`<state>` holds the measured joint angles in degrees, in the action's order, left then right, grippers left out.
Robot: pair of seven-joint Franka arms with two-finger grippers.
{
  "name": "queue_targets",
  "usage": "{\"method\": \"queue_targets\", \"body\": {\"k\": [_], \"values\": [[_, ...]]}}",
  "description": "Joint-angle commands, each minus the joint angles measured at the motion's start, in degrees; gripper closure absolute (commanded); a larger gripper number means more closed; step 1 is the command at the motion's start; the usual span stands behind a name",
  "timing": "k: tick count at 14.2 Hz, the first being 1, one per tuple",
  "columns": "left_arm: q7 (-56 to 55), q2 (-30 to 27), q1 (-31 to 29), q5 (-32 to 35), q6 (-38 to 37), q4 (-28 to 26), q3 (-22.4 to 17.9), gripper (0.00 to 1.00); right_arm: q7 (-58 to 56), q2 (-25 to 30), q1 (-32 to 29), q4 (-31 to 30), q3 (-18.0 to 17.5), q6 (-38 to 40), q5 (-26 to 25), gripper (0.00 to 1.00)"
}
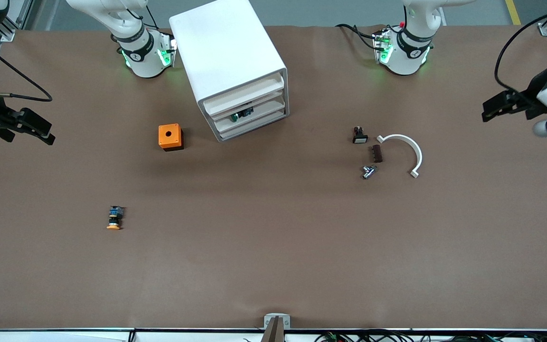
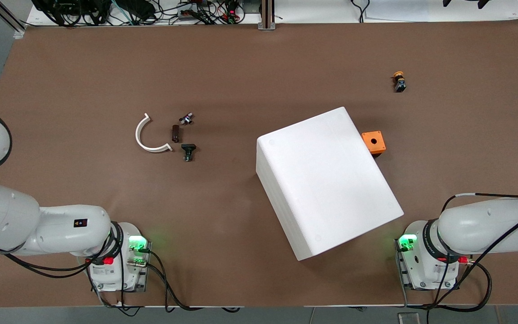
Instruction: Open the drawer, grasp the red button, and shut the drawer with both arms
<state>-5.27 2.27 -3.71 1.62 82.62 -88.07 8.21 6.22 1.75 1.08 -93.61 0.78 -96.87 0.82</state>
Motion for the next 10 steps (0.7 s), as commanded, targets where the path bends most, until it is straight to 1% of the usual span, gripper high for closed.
{"method": "queue_targets", "body": {"k": [1, 3, 6, 10], "values": [[-3.06, 3.96, 0.37, 0.23, 0.87, 2.29, 0.67, 0.0, 0.37, 1.59, -0.91, -1.22, -0.78, 0.1, 0.41, 0.0], [-8.07, 6.94, 0.81, 0.05, 0.96, 3.16, 0.84, 0.0, 0.37, 1.59, -0.91, -1.22, -0.78, 0.1, 0.41, 0.0], [-15.36, 12.3, 3.44, 0.14, 0.96, 5.53, 0.75, 0.0, 0.37, 1.59, -1.08, -1.22, -0.78, 0.1, 0.41, 0.0], [-32.75, 17.93, 7.39, -0.04, 0.96, 5.98, 0.76, 0.0, 0.11, 1.68, -1.44, -1.13, -0.87, 0.1, 0.41, 0.0]]}}
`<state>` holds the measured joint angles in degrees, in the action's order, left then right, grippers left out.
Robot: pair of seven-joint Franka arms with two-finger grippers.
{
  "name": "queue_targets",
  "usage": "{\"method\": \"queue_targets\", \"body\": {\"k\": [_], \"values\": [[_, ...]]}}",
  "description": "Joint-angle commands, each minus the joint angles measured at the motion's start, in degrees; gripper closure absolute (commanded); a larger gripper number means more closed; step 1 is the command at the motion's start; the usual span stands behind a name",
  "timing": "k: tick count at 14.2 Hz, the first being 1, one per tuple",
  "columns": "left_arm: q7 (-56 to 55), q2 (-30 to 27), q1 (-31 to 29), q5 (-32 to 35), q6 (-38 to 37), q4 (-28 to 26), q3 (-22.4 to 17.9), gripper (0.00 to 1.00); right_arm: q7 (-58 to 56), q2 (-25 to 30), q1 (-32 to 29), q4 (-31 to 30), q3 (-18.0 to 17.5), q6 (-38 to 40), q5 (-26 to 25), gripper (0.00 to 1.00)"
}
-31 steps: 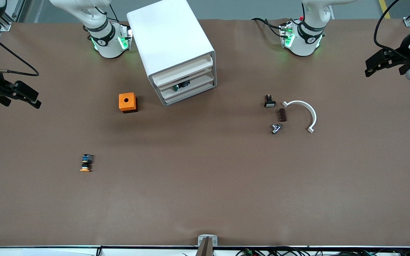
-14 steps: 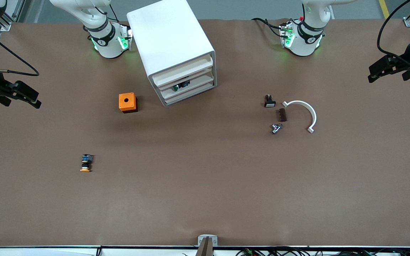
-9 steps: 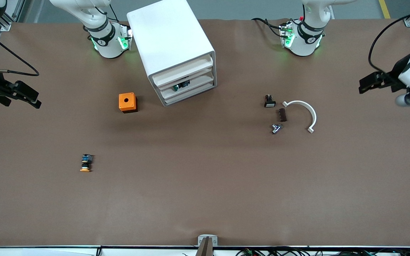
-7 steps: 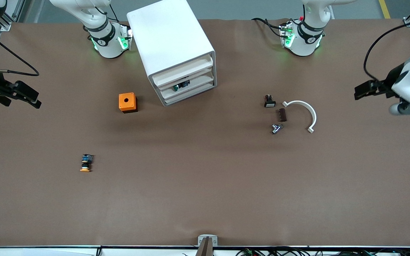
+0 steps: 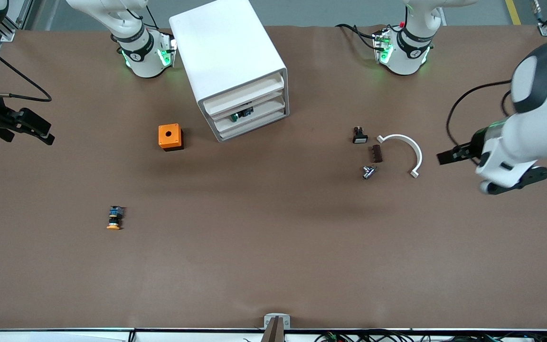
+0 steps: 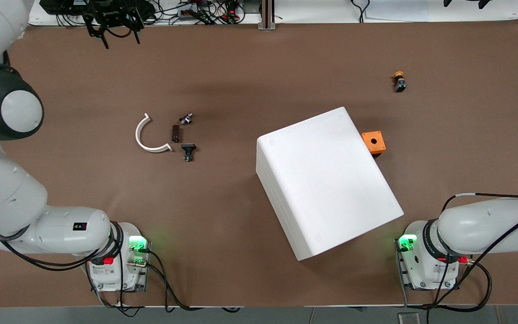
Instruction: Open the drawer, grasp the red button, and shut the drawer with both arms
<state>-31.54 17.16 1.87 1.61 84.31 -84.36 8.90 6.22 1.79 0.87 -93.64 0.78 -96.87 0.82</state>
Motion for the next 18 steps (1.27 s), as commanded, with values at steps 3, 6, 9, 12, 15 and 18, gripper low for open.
{"method": "queue_targets", "body": {"k": [3, 6, 9, 12, 15, 18], "values": [[-15.8, 6.56, 4.98, -0.02, -0.72, 2.27, 0.15, 0.0, 0.11, 1.64, -1.13, -1.11, -0.78, 0.02, 0.5, 0.0], [-25.38, 9.46, 7.96, -0.03, -0.72, 2.36, 0.07, 0.0, 0.11, 1.64, -0.78, -1.11, -0.61, -0.07, 0.5, 0.0], [-35.05, 12.01, 10.16, -0.02, -0.64, 2.36, 0.15, 0.0, 0.11, 1.47, -0.69, -1.2, -0.61, -0.34, 0.41, 0.0], [-46.2, 14.21, 12.45, -0.11, -0.63, 2.45, 0.15, 0.0, -0.15, 1.29, -0.78, -0.93, -0.61, -0.43, 0.41, 0.0], [-55.96, 16.67, 14.12, -1.6, -0.63, 2.36, 0.15, 0.0, -0.16, 1.12, -1.04, -0.93, -0.69, -0.16, 0.41, 0.0], [-65.02, 18.52, 14.21, -6.16, -0.63, 2.36, 0.06, 0.0, -0.16, 1.11, -1.04, -0.84, -0.78, -0.16, 0.41, 0.0]]}}
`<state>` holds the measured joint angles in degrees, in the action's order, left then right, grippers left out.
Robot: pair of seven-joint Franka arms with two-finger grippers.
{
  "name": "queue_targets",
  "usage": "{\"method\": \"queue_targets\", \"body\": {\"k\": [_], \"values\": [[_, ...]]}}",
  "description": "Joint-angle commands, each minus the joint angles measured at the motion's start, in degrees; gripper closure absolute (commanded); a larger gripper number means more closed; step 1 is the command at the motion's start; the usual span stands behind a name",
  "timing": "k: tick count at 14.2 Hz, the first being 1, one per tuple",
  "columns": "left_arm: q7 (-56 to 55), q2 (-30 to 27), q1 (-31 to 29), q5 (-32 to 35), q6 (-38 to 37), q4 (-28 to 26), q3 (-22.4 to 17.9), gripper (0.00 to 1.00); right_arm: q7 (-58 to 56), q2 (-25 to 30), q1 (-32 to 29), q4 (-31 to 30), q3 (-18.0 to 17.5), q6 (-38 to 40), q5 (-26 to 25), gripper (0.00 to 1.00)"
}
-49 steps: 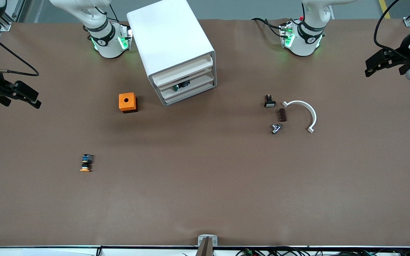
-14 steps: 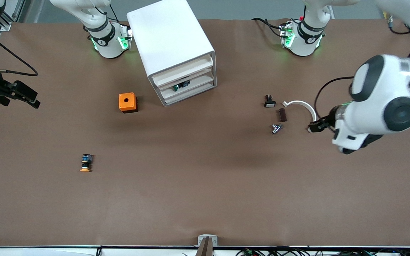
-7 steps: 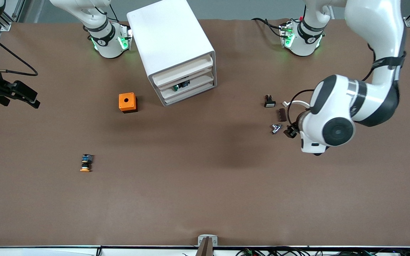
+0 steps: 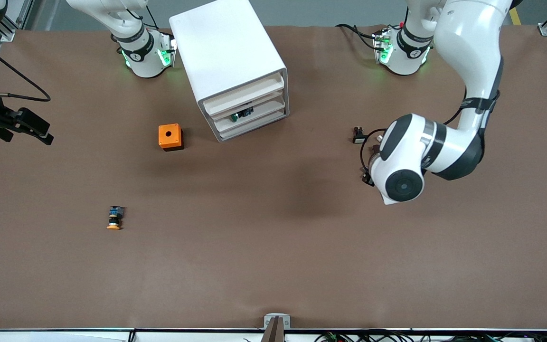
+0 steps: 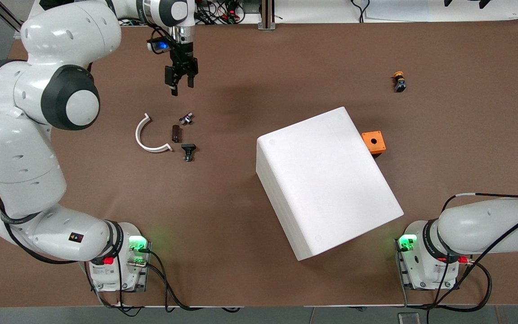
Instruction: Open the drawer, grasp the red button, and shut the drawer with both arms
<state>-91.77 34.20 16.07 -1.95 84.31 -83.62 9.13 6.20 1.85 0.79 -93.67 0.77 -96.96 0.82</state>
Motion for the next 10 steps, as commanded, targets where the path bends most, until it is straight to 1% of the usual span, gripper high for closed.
{"method": "queue_targets", "body": {"k": [1, 3, 4, 7, 10], "values": [[-6.91, 1.75, 0.01, -4.71, -0.64, 1.61, -0.17, 0.0, -0.14, 1.05, -0.88, -0.81, -0.68, 0.01, 0.41, 0.0], [-11.39, 2.19, -0.08, -9.02, -0.73, 1.53, -0.17, 0.0, -0.23, 1.05, -0.79, -0.81, -0.68, 0.1, 0.41, 0.0], [-13.85, 2.54, -0.16, -10.43, -0.82, 1.44, -0.17, 0.0, -0.14, 1.05, -0.79, -0.81, -0.68, 0.1, 0.41, 0.0], [-19.57, 3.33, -0.08, -11.75, -1.61, 1.09, -0.17, 0.0, -0.22, 0.96, -0.97, -0.81, -0.68, 0.19, 0.41, 0.0], [-23.53, 4.39, -0.51, -17.45, -1.87, 1.09, -0.17, 0.0, -0.23, 0.96, -0.97, -0.9, -0.68, 0.36, 0.41, 0.0]]}}
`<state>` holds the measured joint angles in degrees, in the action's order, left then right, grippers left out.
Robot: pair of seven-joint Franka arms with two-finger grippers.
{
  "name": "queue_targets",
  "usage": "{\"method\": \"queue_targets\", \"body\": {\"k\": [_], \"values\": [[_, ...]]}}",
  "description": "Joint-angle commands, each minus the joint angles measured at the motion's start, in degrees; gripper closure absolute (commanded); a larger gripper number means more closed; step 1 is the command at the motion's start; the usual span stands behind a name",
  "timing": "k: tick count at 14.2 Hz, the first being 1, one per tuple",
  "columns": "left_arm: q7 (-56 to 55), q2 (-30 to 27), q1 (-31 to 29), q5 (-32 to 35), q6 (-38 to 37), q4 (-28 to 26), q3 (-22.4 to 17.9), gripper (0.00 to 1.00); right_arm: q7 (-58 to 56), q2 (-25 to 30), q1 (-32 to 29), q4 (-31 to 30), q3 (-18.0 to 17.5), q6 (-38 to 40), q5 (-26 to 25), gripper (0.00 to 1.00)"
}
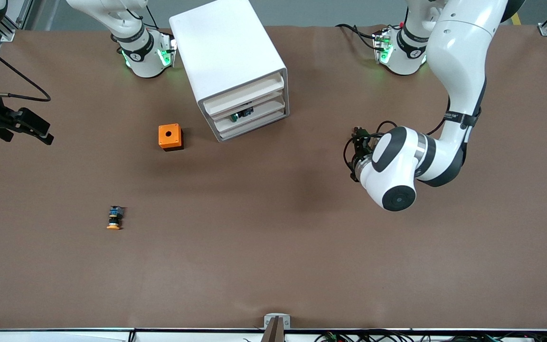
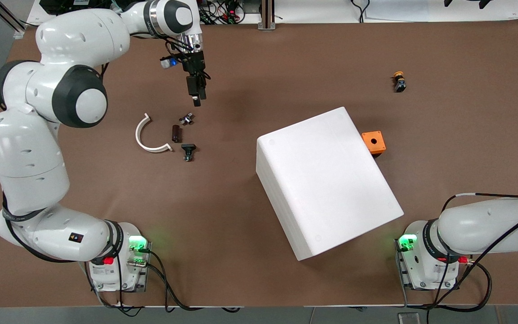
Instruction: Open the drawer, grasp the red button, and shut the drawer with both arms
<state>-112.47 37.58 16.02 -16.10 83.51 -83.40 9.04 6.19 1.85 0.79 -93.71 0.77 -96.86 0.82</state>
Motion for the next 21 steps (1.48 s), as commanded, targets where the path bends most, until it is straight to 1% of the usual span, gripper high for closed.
{"method": "queue_targets", "body": {"k": [1, 4, 7, 9, 13, 16, 18, 21], "values": [[-4.14, 1.35, -0.64, -4.89, -1.07, 0.87, -0.07, 0.0, -0.22, 0.96, -0.97, -1.03, -0.68, 0.26, 0.41, 0.0], [-8.8, 2.57, -0.55, -9.2, -1.07, 1.05, -0.16, 0.0, -0.13, 1.05, -0.88, -1.12, -0.68, 0.18, 0.41, 0.0], [-13.1, 4.07, -0.73, -15.79, -1.07, 1.05, -0.42, 0.0, -0.13, 1.05, -0.88, -1.21, -0.68, 0.09, 0.41, 0.0], [-15.57, 5.04, -0.82, -18.78, -0.81, 1.05, -0.6, 0.0, -0.13, 0.96, -0.97, -1.21, -0.68, 0.18, 0.41, 0.0], [-15.24, 7.5, -0.82, -24.5, -0.81, 1.05, -0.69, 0.0, -0.13, 1.05, -1.14, -1.21, -0.68, 0.26, 0.41, 0.0], [-15.58, 8.2, -0.03, -25.38, -0.81, 1.05, -0.6, 0.0, -0.13, 0.96, -1.14, -1.21, -0.68, 0.26, 0.41, 0.0], [-15.58, 8.91, -0.03, -28.8, -0.81, 1.05, -0.69, 0.0, -0.13, 1.05, -1.05, -1.21, -0.68, 0.26, 0.41, 0.0], [-15.67, 10.05, -0.12, -31.27, -0.89, 1.05, -0.6, 0.01, -0.22, 0.96, -1.05, -1.3, -0.68, 0.26, 0.41, 0.0]]}}
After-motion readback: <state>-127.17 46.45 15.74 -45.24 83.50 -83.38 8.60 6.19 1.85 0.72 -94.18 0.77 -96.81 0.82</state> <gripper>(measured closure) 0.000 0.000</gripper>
